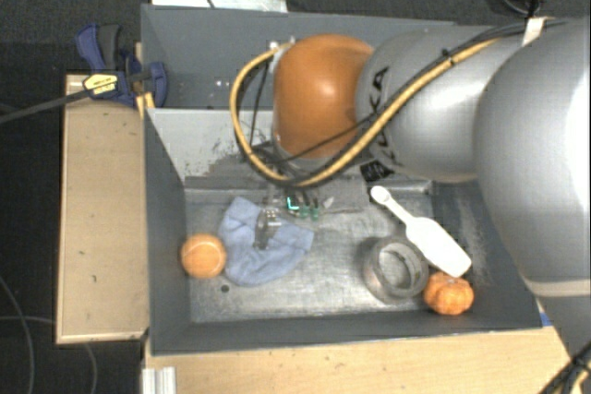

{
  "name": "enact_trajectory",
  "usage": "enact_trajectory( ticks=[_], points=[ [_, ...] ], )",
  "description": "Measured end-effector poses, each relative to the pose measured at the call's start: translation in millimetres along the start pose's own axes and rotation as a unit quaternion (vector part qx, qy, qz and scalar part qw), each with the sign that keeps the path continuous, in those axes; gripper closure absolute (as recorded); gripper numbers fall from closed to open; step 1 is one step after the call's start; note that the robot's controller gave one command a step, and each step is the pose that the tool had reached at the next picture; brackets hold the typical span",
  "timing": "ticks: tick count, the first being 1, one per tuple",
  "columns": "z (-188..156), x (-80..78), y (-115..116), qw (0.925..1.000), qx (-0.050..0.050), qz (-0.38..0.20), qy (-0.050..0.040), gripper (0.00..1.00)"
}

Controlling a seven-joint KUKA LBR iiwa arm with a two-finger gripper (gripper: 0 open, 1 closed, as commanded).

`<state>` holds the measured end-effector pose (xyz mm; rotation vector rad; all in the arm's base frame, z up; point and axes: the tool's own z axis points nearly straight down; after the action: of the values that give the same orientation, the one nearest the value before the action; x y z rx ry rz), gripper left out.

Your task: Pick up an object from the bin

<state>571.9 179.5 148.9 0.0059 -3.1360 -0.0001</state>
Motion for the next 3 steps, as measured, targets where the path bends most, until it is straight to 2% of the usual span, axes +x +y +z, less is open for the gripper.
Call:
enact_trajectory(
  ticks=[1,2,3],
  points=[
    [-4.6,-2.1,-0.8,1.0,-0.001,0.002,-0.004,0.0],
    [37.3,-6.2,-5.6,0.999,-0.001,-0.044,-0.0062,0.0],
    [74.3,-18.3,4.5,0.9962,-0.002,-0.087,-0.0077,1.0]
  ],
)
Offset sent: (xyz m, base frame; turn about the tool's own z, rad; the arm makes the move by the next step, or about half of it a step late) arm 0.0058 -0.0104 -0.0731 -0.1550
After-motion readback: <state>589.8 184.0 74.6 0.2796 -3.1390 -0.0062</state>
